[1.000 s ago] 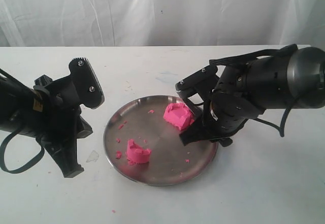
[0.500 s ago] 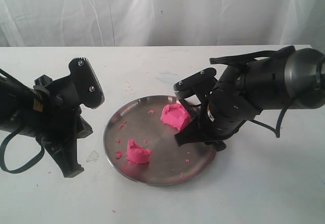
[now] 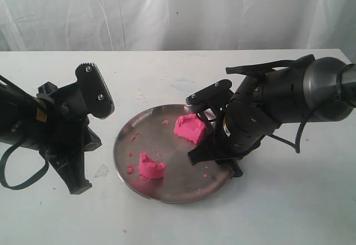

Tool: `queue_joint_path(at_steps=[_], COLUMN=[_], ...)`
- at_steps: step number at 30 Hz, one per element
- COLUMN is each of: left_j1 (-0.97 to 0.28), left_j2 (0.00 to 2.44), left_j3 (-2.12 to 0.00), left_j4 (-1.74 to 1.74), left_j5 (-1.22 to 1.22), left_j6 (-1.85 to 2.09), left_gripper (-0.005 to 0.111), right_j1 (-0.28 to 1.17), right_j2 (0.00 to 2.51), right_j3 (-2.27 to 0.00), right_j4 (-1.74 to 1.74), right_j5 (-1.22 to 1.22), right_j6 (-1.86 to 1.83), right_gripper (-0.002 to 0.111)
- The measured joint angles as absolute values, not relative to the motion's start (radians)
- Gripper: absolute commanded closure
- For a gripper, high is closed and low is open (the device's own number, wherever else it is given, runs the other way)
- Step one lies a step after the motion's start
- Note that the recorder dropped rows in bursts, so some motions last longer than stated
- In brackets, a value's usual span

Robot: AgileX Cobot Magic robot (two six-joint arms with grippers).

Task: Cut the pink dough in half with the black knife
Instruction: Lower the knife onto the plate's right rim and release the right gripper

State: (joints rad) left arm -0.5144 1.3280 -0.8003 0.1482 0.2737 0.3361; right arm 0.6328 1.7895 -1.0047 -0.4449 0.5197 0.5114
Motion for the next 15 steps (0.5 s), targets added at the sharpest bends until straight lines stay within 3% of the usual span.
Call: queue_joint_path(at_steps=[15], left_j1=[-0.514], left_j2=[1.328], left_j3=[-0.8], left_j4=[0.148], left_j5=[0.268], left_j6=[0.336], left_gripper=[0.107], right_j1=[0.633], right_j2=[1.736], right_j3=[-1.005], right_j4=[-0.347], right_j5=[0.433], right_j6=[0.507], right_gripper=[0.055])
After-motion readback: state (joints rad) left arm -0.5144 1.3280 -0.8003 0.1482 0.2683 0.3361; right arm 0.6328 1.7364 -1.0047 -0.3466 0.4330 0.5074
